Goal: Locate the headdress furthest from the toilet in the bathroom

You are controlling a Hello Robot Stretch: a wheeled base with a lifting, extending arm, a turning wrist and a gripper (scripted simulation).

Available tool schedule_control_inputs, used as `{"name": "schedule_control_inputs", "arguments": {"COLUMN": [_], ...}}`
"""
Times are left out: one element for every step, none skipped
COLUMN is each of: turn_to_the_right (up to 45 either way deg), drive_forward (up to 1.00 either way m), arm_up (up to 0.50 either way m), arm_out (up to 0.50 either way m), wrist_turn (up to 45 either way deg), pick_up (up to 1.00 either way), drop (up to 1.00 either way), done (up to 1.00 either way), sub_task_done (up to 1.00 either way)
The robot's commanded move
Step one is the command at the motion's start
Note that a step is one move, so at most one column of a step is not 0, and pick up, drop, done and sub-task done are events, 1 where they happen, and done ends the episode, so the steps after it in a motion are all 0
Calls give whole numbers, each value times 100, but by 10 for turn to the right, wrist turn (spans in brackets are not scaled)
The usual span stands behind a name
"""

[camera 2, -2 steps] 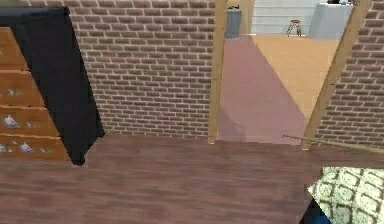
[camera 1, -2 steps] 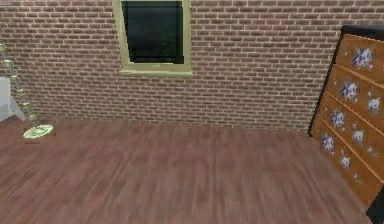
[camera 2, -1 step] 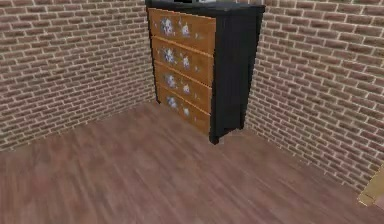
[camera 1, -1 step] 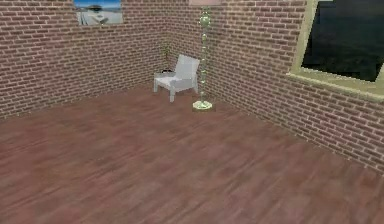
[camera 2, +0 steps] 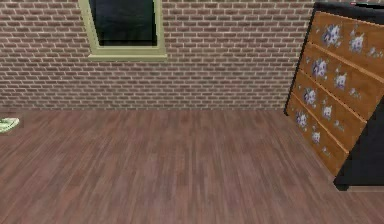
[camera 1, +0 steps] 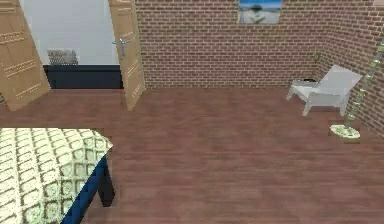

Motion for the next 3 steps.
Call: {"name": "schedule_control_inputs", "arguments": {"turn_to_the_right": [0, -30, 0], "drive_forward": [100, 0, 60], "arm_up": [0, 0, 0], "arm_out": [0, 0, 0], "wrist_turn": [0, 0, 0], "pick_up": [0, 0, 0], "drop": [0, 0, 0], "done": [0, 0, 0], "sub_task_done": [0, 0, 0]}}
